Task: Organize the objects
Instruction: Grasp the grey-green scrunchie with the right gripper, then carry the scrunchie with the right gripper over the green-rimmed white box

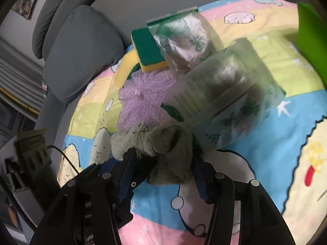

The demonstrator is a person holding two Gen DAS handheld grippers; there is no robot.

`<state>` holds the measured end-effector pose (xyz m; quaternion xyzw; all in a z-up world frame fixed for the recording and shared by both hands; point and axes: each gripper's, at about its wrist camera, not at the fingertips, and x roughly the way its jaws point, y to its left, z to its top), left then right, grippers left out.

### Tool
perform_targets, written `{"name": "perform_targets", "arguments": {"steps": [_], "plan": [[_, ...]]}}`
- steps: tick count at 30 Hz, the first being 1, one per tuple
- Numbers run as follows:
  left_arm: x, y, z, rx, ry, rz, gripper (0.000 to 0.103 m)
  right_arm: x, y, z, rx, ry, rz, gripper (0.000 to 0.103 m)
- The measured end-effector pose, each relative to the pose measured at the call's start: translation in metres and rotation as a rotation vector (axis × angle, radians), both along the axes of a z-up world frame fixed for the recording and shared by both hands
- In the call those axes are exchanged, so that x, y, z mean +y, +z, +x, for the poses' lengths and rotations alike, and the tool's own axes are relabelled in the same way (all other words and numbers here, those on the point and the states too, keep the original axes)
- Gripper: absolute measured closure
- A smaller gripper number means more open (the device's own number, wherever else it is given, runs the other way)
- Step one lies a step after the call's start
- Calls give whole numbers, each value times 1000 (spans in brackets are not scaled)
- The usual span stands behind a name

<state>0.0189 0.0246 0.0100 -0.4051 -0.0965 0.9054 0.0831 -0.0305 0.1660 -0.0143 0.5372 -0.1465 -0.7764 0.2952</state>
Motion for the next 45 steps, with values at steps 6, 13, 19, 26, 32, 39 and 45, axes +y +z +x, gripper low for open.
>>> {"name": "perform_targets", "arguments": {"steps": [6,13,19,26,32,39,45], "plan": [[12,7,-3,3,-36,-63,78,-3,0,2,7,17,-27,69],[17,30,10,58,-34,-59,80,7,22,12,48,25,-73,72],[23,62,25,141,-32,-93,80,14,57,30,134,58,-116,72],[37,90,37,168,-12,-100,80,23,90,48,211,53,-120,72],[56,113,43,210,-7,-102,79,40,116,57,272,40,-143,72],[86,131,45,266,-21,-127,79,68,135,64,328,0,-181,72],[112,137,39,284,-48,-134,79,99,142,65,342,-49,-213,72]]}}
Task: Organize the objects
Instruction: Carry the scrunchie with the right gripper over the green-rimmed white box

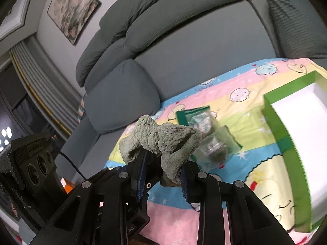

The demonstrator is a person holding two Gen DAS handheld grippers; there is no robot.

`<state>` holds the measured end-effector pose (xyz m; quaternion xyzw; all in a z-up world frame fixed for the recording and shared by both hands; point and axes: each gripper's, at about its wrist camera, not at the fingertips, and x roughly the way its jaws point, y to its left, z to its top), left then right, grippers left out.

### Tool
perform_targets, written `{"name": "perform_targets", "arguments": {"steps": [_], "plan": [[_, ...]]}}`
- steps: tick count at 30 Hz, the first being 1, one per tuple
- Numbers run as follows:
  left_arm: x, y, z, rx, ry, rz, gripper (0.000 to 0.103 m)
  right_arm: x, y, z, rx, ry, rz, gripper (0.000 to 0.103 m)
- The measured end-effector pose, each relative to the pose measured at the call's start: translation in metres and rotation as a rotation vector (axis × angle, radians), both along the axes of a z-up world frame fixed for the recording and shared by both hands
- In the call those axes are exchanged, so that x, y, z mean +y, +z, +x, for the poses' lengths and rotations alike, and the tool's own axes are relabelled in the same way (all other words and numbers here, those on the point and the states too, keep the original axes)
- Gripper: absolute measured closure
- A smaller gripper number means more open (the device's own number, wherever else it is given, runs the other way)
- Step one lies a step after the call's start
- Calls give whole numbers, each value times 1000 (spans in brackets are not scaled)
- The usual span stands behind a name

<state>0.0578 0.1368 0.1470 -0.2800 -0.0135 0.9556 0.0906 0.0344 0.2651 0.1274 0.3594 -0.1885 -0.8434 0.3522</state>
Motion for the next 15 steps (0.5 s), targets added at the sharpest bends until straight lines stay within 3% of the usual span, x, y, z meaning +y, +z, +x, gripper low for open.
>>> {"name": "perform_targets", "arguments": {"steps": [15], "plan": [[63,-2,-18,-13,-104,0,79,68,-3,-11,-26,-144,-37,72]]}}
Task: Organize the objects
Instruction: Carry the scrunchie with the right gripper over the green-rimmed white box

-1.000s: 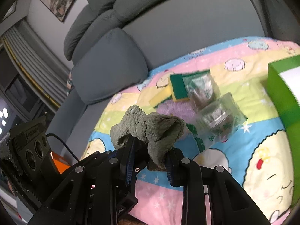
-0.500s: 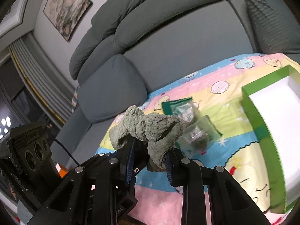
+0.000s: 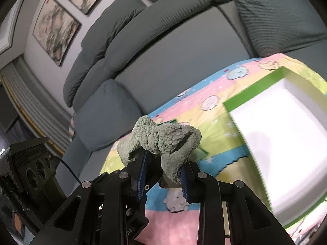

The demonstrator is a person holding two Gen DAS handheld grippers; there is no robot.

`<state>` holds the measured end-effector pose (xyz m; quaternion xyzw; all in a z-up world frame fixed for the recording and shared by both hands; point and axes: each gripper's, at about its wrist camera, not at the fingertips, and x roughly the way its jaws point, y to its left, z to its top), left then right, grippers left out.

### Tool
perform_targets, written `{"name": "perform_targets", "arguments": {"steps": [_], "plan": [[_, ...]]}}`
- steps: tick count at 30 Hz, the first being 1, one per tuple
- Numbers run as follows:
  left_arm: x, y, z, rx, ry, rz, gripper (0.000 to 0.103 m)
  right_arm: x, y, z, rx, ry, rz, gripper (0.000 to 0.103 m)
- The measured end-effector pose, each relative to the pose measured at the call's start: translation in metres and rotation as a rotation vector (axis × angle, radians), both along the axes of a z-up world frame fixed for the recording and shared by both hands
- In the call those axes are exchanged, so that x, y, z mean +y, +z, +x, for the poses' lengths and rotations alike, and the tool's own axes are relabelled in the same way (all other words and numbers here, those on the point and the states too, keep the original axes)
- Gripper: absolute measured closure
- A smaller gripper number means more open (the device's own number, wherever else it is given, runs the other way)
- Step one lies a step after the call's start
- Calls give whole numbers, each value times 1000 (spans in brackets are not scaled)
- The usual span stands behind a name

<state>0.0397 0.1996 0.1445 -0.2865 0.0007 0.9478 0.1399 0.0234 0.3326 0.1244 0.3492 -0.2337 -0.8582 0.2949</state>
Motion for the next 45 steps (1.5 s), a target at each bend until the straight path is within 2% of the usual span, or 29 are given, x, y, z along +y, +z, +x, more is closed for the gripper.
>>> {"name": "perform_targets", "arguments": {"steps": [16,24,38,45], "plan": [[70,-15,-24,-59,-145,-22,79,70,-16,-11,-54,-180,-18,72],[101,-33,-38,-115,-207,-33,79,99,-32,-17,-109,-278,-14,72],[124,-63,-52,-226,-275,-18,79,122,-59,-27,-226,-396,55,72],[133,-74,-56,-274,-290,-39,79,127,-71,-33,-271,-443,96,72]]}}
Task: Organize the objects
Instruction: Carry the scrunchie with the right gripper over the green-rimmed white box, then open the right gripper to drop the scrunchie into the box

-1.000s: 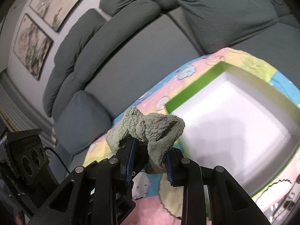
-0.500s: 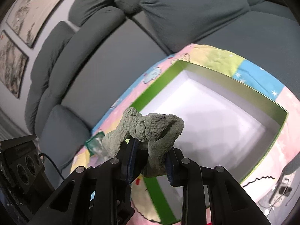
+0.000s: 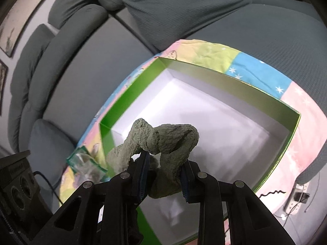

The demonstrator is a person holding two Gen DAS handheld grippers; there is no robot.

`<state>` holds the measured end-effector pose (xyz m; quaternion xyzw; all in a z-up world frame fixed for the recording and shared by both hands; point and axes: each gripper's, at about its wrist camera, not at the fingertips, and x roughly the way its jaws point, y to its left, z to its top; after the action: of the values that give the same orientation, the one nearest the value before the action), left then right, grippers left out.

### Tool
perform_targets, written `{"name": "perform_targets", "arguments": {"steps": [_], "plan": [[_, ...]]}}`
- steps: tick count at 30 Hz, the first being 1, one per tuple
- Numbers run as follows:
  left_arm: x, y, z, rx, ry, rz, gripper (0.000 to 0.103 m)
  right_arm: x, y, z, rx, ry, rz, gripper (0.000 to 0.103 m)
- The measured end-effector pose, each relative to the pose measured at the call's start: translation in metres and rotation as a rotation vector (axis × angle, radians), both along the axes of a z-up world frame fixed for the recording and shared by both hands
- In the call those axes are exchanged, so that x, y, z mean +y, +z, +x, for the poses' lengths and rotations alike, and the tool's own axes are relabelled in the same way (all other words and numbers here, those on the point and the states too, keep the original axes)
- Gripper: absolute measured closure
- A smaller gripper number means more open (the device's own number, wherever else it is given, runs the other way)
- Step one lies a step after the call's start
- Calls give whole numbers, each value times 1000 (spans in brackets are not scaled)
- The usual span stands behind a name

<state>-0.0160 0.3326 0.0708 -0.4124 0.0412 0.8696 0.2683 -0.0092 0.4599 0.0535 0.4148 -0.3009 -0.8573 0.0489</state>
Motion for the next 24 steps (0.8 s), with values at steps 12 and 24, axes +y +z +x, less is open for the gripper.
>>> {"name": "perform_targets", "arguments": {"steps": [12,24], "plan": [[0,-2,-2,18,35,-65,77,-4,-2,-6,3,-18,64,72],[-22,-6,8,15,88,-84,80,-21,-9,-19,-12,25,110,72]]}}
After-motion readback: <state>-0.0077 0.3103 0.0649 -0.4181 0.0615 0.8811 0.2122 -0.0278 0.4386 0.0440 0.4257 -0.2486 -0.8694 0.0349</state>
